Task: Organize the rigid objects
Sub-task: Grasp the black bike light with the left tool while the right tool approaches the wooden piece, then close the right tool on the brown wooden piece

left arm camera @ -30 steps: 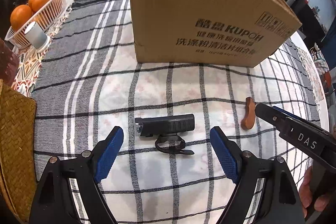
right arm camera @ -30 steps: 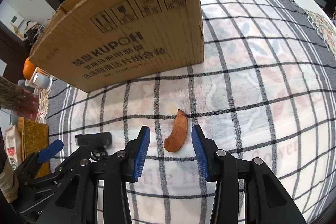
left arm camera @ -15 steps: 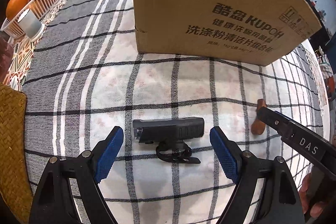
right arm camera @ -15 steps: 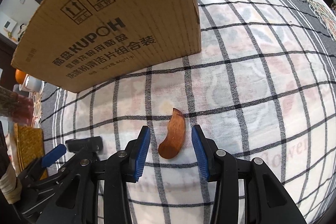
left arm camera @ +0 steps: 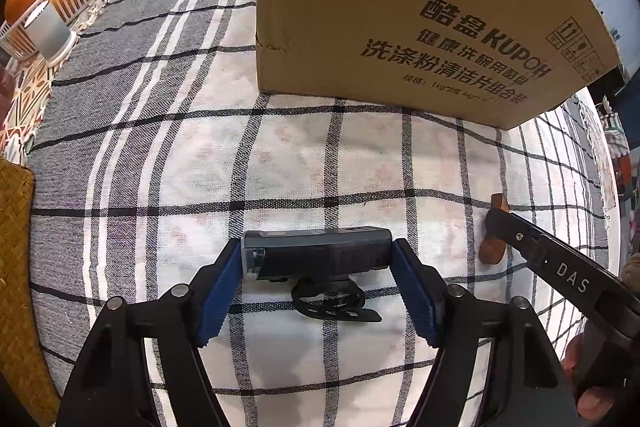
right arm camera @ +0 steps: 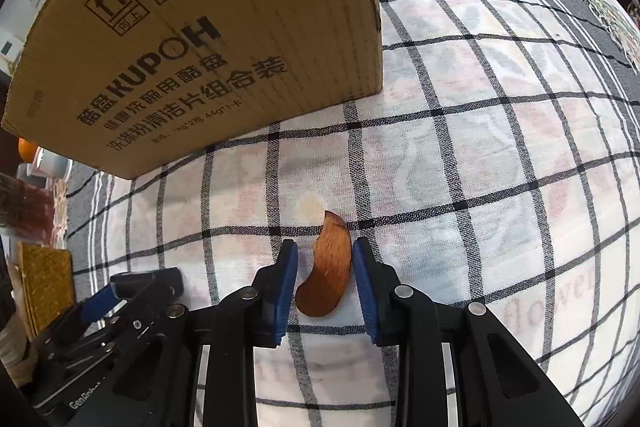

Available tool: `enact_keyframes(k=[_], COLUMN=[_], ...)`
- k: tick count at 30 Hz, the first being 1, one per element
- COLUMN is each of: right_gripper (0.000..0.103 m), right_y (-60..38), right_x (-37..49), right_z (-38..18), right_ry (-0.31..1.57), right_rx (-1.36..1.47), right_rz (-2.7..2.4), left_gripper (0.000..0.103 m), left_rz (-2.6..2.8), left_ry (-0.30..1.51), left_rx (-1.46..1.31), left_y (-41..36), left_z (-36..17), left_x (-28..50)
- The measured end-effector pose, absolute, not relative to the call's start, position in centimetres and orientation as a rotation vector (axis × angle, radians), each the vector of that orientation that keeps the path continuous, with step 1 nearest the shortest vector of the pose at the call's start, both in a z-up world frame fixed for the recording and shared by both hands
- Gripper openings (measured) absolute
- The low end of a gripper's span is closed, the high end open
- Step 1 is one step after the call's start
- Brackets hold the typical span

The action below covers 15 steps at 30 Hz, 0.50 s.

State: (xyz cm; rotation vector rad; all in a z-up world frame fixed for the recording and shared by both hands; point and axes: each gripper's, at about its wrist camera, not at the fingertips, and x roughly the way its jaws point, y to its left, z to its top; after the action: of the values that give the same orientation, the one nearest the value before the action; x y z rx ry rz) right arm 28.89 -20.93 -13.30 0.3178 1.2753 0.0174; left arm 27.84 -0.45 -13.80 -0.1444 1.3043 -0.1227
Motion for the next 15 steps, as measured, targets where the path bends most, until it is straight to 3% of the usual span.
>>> enact_keyframes(k=[15], right_gripper=[0.022], right_y=[-20.2], right_x=[27.1], right_z=[-11.2], right_ry=[1.210], right_rx=[0.269], right_rz=[0.039], left_gripper=[0.073], left_rz=[-0.118], left_ry=[1.243], left_rx=[-0.117], left_y=[-0.6], left_z=[-11.8], left_x=[26.1])
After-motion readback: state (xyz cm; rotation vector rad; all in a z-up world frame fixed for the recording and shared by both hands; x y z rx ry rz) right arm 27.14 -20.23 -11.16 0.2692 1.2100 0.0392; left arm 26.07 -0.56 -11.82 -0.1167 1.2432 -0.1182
